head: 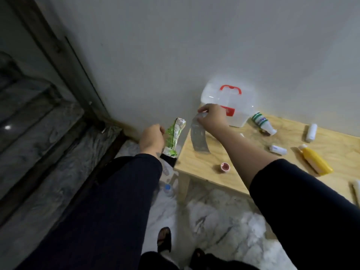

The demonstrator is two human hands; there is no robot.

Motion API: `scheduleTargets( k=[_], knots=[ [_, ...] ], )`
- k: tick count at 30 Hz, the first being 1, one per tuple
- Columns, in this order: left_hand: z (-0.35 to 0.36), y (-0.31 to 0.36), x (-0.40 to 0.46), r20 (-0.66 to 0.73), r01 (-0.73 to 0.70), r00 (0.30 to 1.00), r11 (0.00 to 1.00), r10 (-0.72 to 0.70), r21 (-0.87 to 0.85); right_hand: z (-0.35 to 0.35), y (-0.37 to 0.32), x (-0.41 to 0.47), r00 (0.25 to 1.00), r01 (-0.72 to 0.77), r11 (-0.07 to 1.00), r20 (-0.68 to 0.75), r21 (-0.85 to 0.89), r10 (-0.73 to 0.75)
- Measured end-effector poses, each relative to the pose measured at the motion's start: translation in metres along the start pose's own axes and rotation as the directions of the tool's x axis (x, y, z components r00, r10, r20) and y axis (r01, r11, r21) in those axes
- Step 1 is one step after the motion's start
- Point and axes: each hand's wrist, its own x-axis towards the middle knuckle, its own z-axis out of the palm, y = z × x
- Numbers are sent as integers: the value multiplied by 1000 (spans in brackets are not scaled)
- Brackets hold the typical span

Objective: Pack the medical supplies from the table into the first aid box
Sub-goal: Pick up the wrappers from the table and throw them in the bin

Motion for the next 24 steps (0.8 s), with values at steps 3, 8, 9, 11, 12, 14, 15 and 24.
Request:
scheduleTargets(
  k=[3,8,9,11,12,14,15,24],
  knots=[
    [-34,-55,-12,-70,129,989,991,-130,-25,49,-41,-16,990,53,999,128,-5,-52],
    [-69,-120,-23,-66,201,977,979,-203,-33,134,-72,-28,968,49,998,244,25,-54],
    [-73,-142,-20,-67,226,971,974,-228,-36,156,-80,-31,964,34,999,264,21,-38],
    [-80,-181,-14,-43,273,960,961,-275,-47,200,-91,-36,955,7,1000,298,13,-11],
    [-81,-199,-8,-34,295,954,953,-298,-61,222,-95,-36,949,-10,1000,316,6,8],
    [-82,-232,4,-21,333,942,941,-335,-67,265,-97,-39,937,-43,999,347,-5,42],
    [-79,-248,10,-16,350,936,934,-351,-69,286,-95,-40,933,-64,998,355,-6,62],
    [-1,-365,58,77,448,892,894,-446,-17,449,-35,-29,879,-216,973,417,-83,231]
  ],
)
